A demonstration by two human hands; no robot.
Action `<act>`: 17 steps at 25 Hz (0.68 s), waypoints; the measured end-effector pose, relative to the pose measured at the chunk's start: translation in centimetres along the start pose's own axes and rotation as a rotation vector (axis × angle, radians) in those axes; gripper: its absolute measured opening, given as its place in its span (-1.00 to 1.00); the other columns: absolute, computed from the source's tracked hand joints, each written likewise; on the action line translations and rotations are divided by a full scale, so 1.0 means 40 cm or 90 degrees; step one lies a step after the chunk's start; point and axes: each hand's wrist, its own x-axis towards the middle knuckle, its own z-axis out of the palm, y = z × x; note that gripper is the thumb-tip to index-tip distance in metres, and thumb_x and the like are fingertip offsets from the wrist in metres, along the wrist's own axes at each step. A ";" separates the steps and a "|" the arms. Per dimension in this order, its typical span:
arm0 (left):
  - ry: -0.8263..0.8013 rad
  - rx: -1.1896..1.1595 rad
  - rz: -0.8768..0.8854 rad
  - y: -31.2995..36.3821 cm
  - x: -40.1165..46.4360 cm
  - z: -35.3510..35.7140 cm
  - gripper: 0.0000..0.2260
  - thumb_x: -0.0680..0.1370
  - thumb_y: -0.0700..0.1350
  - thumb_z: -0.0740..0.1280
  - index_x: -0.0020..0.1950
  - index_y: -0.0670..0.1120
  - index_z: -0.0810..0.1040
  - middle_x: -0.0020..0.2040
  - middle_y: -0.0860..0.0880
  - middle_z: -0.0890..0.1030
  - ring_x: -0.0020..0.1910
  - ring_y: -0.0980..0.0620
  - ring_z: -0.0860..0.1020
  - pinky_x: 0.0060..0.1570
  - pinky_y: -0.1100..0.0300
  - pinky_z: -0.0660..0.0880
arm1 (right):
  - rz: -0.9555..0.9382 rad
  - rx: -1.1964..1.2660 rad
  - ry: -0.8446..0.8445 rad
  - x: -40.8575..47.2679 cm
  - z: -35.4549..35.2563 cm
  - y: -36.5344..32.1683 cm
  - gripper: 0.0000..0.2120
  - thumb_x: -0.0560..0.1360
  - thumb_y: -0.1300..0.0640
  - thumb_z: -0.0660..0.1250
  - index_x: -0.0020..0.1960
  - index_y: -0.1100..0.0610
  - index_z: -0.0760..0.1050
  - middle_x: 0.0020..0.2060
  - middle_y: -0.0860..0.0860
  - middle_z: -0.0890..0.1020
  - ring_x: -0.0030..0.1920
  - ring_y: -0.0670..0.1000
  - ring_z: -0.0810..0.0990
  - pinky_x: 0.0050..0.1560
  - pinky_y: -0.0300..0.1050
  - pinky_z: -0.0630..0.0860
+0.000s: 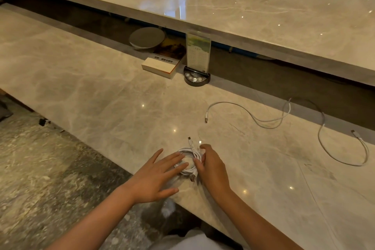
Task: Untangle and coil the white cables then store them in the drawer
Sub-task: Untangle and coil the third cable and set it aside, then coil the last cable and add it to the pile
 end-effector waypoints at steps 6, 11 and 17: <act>0.046 -0.023 -0.021 0.006 0.026 -0.018 -0.50 0.59 0.23 0.00 0.43 0.02 0.31 0.42 -0.01 0.40 0.43 0.06 0.31 0.47 0.03 0.04 | -0.288 -0.193 0.006 0.012 -0.023 0.052 -0.80 0.49 0.11 0.22 0.06 0.10 0.54 -0.02 0.07 0.59 -0.07 0.06 0.57 -0.34 -0.15 0.51; 0.155 0.002 -0.018 0.017 0.100 -0.075 -0.58 0.60 0.13 0.02 0.23 -0.05 0.53 0.15 0.00 0.62 0.17 0.05 0.56 0.27 0.00 0.36 | -0.358 -0.214 -0.036 0.027 -0.077 0.061 -0.74 0.49 0.10 0.18 0.07 0.16 0.56 0.00 0.12 0.62 0.00 0.11 0.58 -0.15 -0.07 0.56; 0.153 -0.011 -0.126 0.036 0.336 -0.126 -0.62 0.55 0.02 0.14 0.30 -0.09 0.48 0.24 -0.13 0.55 0.22 -0.11 0.51 0.24 -0.03 0.37 | -0.269 -0.365 0.068 0.150 -0.226 0.111 -0.71 0.44 0.15 0.35 0.16 0.11 0.55 0.16 0.16 0.58 0.17 0.20 0.54 0.16 0.10 0.45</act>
